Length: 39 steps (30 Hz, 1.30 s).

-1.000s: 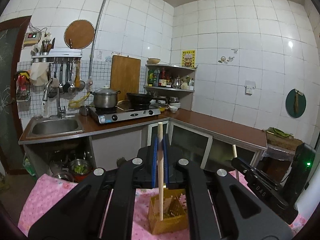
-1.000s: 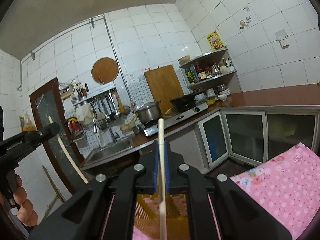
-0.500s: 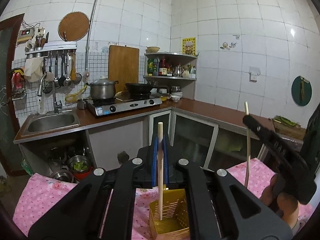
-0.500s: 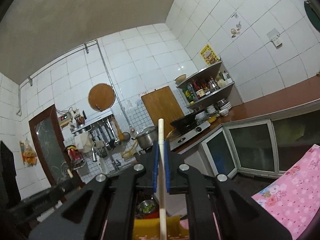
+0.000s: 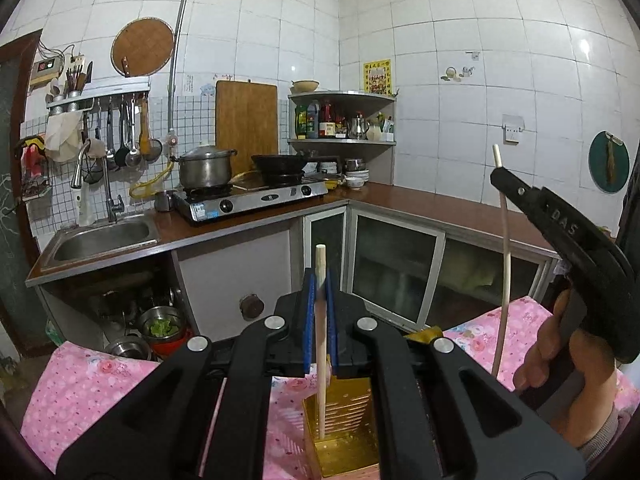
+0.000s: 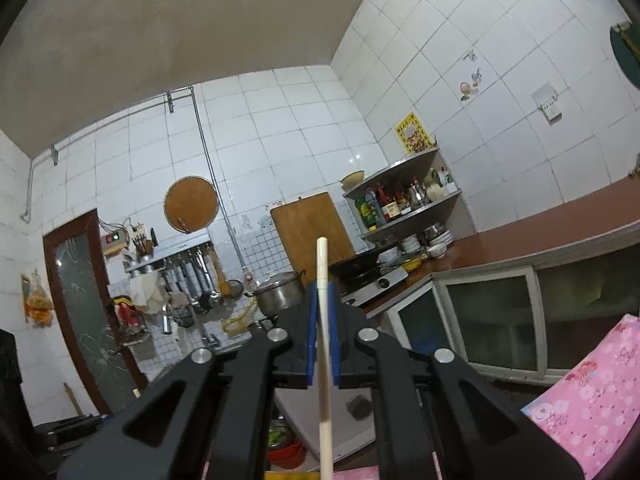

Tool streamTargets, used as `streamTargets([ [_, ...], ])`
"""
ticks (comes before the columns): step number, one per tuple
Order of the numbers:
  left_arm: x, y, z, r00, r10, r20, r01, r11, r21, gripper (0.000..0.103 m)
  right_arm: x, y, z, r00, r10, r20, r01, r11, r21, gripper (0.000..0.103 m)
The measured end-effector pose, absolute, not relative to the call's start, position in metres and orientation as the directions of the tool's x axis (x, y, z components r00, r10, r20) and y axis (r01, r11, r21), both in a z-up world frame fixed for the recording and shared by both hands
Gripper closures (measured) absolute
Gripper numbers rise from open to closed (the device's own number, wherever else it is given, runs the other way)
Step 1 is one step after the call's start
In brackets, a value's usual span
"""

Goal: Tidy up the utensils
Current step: 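Lift the held chopsticks with both tools and carry them above the yellow holder, then lower the chopsticks into the yellow holder and open both tools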

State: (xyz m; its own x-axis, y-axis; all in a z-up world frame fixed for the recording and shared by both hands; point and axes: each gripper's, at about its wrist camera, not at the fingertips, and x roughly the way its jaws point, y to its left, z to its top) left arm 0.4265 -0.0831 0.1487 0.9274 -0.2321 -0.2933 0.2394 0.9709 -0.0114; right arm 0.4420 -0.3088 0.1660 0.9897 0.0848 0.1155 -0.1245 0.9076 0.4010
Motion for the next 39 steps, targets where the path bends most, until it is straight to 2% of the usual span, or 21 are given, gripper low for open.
streamTargets([
  [7, 0.432, -0.078, 0.132, 0.923, -0.226, -0.312, 0.235, 0.972, -0.008, 0.099, 0.446, -0.302, 0.156, 0.994, 0.054, 0.097, -0.085, 0.931, 0.355, 0.097],
  [19, 0.434, -0.067, 0.11, 0.907, -0.218, -0.36, 0.223, 0.974, -0.028, 0.099, 0.424, -0.287, 0.129, 0.994, 0.104, 0.024, -0.107, 0.967, 0.229, 0.097],
  [30, 0.426, -0.064, 0.106, 0.896, -0.213, -0.39, 0.216, 0.976, -0.037, 0.098, 0.412, -0.282, 0.102, 0.98, 0.12, -0.16, -0.095, 0.982, 0.161, 0.096],
  [33, 0.42, -0.063, 0.108, 0.894, -0.203, -0.4, 0.209, 0.977, -0.028, 0.087, 0.411, -0.288, 0.1, 0.965, 0.121, -0.234, -0.083, 0.983, 0.166, 0.094],
  [34, 0.416, -0.062, 0.11, 0.894, -0.201, -0.399, 0.207, 0.978, -0.03, 0.076, 0.41, -0.288, 0.101, 0.96, 0.12, -0.251, -0.08, 0.983, 0.164, 0.091],
  [35, 0.411, -0.06, 0.113, 0.897, -0.2, -0.394, 0.203, 0.979, -0.035, 0.064, 0.409, -0.29, 0.102, 0.955, 0.123, -0.27, -0.08, 0.983, 0.166, 0.073],
  [36, 0.406, -0.059, 0.116, 0.9, -0.198, -0.388, 0.199, 0.979, -0.038, 0.059, 0.406, -0.293, 0.104, 0.95, 0.124, -0.287, -0.075, 0.982, 0.175, 0.051],
  [38, 0.393, -0.054, 0.123, 0.906, -0.198, -0.374, 0.197, 0.98, -0.044, 0.043, 0.397, -0.296, 0.106, 0.951, 0.108, -0.288, -0.058, 0.983, 0.175, 0.048],
  [39, 0.387, -0.051, 0.127, 0.909, -0.195, -0.368, 0.193, 0.98, -0.043, 0.041, 0.391, -0.297, 0.109, 0.951, 0.102, -0.291, -0.055, 0.985, 0.165, 0.048],
])
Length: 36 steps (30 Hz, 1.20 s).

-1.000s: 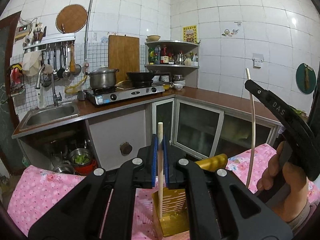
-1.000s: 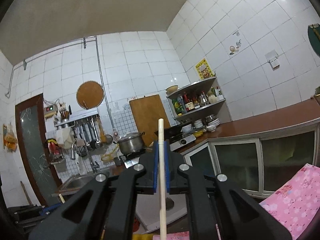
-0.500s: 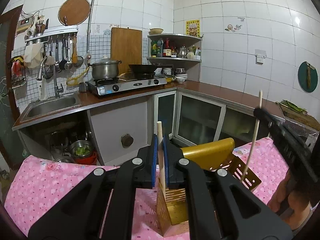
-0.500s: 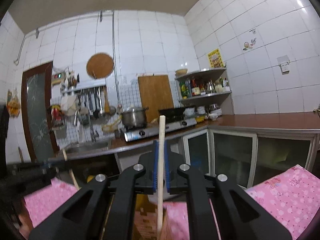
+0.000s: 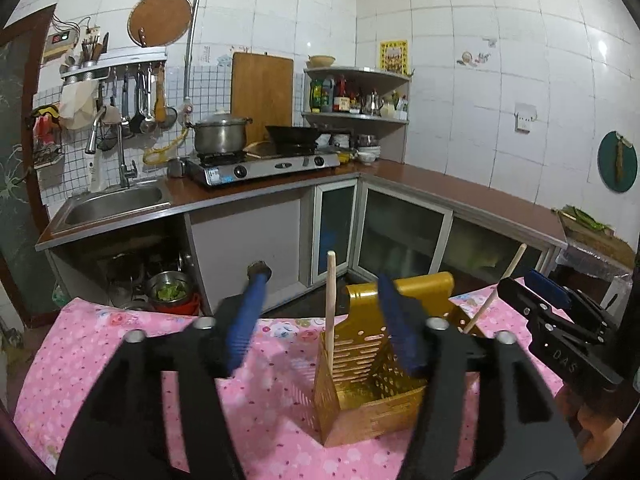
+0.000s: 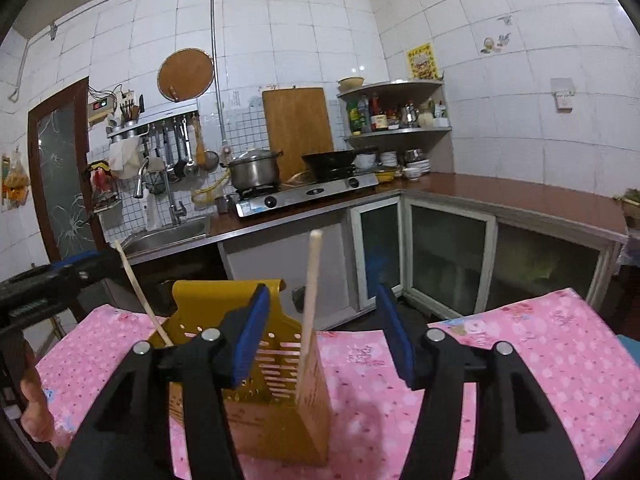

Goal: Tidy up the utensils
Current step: 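Lower the chopsticks into the yellow holder and open both tools, then return to the table and close the left tool on a chopstick while the right tool grasps another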

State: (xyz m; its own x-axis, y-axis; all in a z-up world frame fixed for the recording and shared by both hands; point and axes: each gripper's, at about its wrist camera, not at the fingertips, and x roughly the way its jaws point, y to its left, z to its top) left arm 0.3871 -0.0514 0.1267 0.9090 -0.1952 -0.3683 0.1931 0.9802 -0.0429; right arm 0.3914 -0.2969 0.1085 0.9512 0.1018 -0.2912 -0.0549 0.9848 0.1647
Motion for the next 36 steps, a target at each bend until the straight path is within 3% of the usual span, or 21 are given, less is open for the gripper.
streamTargets([
  [3, 0.371, -0.044, 0.133, 0.909, -0.192, -0.369, 0.186, 0.981, -0.05, 0.036, 0.376, -0.299, 0.115, 0.946, 0.095, -0.309, -0.047, 0.986, 0.16, 0.048],
  [9, 0.332, -0.021, 0.135, 0.914, -0.178, -0.364, 0.164, 0.984, -0.07, 0.009, 0.334, -0.292, 0.119, 0.938, 0.068, -0.339, -0.025, 0.991, 0.128, 0.038],
  [22, 0.283, 0.013, 0.094, 0.874, -0.15, -0.463, 0.125, 0.989, -0.085, 0.005, 0.266, -0.27, 0.078, 0.88, 0.032, -0.474, 0.01, 0.996, 0.086, 0.034],
  [36, 0.277, 0.001, 0.034, 0.784, -0.147, -0.603, 0.124, 0.989, -0.08, 0.005, 0.264, -0.262, 0.027, 0.758, -0.04, -0.651, 0.103, 0.993, 0.058, 0.034],
])
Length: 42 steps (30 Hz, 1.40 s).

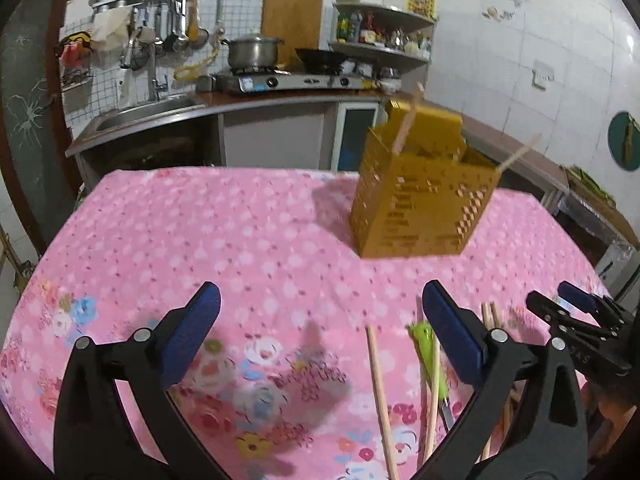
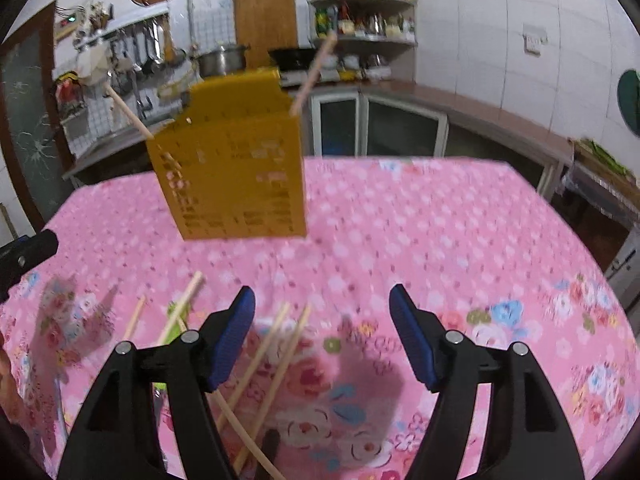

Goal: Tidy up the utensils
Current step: 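Return to the table and close the left tool on a chopstick while the right tool grasps another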

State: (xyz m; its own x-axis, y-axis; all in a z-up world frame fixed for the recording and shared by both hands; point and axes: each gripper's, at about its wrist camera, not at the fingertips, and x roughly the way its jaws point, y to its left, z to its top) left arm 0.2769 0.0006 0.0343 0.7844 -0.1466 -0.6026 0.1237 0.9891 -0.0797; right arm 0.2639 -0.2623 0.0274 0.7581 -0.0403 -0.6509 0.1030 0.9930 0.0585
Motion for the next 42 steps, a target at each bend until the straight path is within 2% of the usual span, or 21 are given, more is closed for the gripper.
streamTargets([
  [4, 0.276, -0.008, 0.02, 0.763, -0.135, -0.633, 0.132, 0.99, -0.053, 0.005, 0.268, -0.262, 0.007, 0.703, -0.035, -0.71, 0.121, 0.99, 0.071, 0.035],
  [8, 0.279, -0.013, 0.009, 0.737, -0.136, -0.662, 0.132, 0.99, -0.056, 0.006, 0.27, -0.263, -0.003, 0.685, -0.04, -0.728, 0.128, 0.989, 0.067, 0.035],
  [12, 0.283, -0.016, -0.001, 0.706, -0.138, -0.695, 0.13, 0.989, -0.065, 0.011, 0.271, -0.265, -0.008, 0.673, -0.045, -0.738, 0.141, 0.988, 0.068, 0.035],
  [16, 0.288, -0.026, -0.012, 0.66, -0.145, -0.737, 0.145, 0.987, -0.065, 0.031, 0.274, -0.264, -0.013, 0.66, -0.051, -0.75, 0.147, 0.987, 0.062, 0.036],
  [21, 0.29, -0.037, -0.023, 0.622, -0.157, -0.767, 0.171, 0.983, -0.062, 0.043, 0.281, -0.261, -0.02, 0.631, -0.031, -0.775, 0.135, 0.988, 0.071, 0.053],
  [24, 0.294, -0.043, -0.029, 0.593, -0.17, -0.787, 0.185, 0.98, -0.073, 0.06, 0.285, -0.26, -0.02, 0.624, -0.016, -0.781, 0.13, 0.988, 0.084, 0.065],
  [26, 0.298, -0.043, -0.033, 0.566, -0.191, -0.802, 0.189, 0.977, -0.099, 0.071, 0.29, -0.259, -0.02, 0.613, 0.001, -0.79, 0.131, 0.986, 0.103, 0.068],
  [37, 0.318, -0.053, -0.038, 0.523, -0.176, -0.834, 0.182, 0.979, -0.093, 0.096, 0.322, -0.256, -0.018, 0.541, -0.023, -0.84, 0.146, 0.987, 0.067, 0.082],
  [39, 0.322, -0.055, -0.038, 0.519, -0.172, -0.837, 0.179, 0.98, -0.089, 0.097, 0.327, -0.257, -0.018, 0.531, -0.018, -0.847, 0.149, 0.986, 0.073, 0.092],
  [42, 0.324, -0.055, -0.037, 0.519, -0.175, -0.837, 0.176, 0.98, -0.096, 0.098, 0.33, -0.258, -0.019, 0.524, -0.003, -0.852, 0.154, 0.984, 0.091, 0.093],
])
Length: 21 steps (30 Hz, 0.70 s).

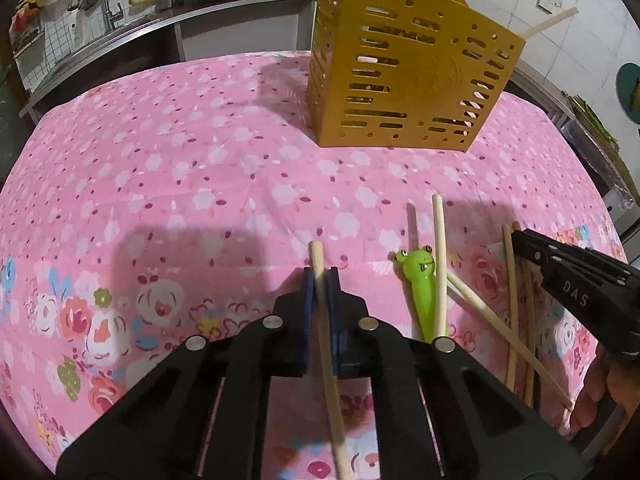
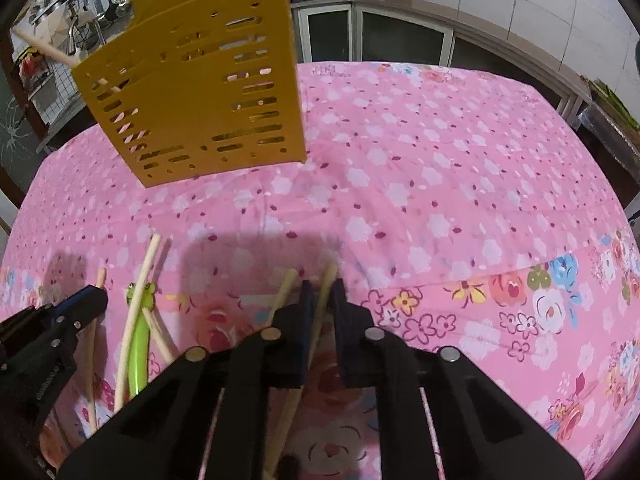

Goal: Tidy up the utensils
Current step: 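Return to the table and close the left tool on a chopstick while the right tool grasps another, then lift both held chopsticks and carry them above the yellow holder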

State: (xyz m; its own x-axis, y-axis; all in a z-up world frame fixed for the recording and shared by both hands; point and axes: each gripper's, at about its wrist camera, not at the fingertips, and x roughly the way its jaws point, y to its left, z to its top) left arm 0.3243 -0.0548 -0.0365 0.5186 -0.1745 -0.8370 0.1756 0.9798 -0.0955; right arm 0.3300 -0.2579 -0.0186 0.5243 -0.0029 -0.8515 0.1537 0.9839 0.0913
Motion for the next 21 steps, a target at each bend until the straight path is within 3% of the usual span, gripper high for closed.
streamTargets([
  [9, 0.321, -0.047, -0.027, 0.562, -0.193, -0.804, 0.166, 0.979, -0.12, 0.099, 0.316, -0.275, -0.008, 0.589, 0.071, -0.805, 0.161, 0.966, 0.204, 0.096],
  [21, 0.292, -0.024, 0.04, 0.745, -0.235, -0.624, 0.164, 0.972, -0.171, 0.099, 0.288, -0.294, 0.048, 0.786, 0.118, -0.607, 0.097, 0.946, 0.309, 0.097],
])
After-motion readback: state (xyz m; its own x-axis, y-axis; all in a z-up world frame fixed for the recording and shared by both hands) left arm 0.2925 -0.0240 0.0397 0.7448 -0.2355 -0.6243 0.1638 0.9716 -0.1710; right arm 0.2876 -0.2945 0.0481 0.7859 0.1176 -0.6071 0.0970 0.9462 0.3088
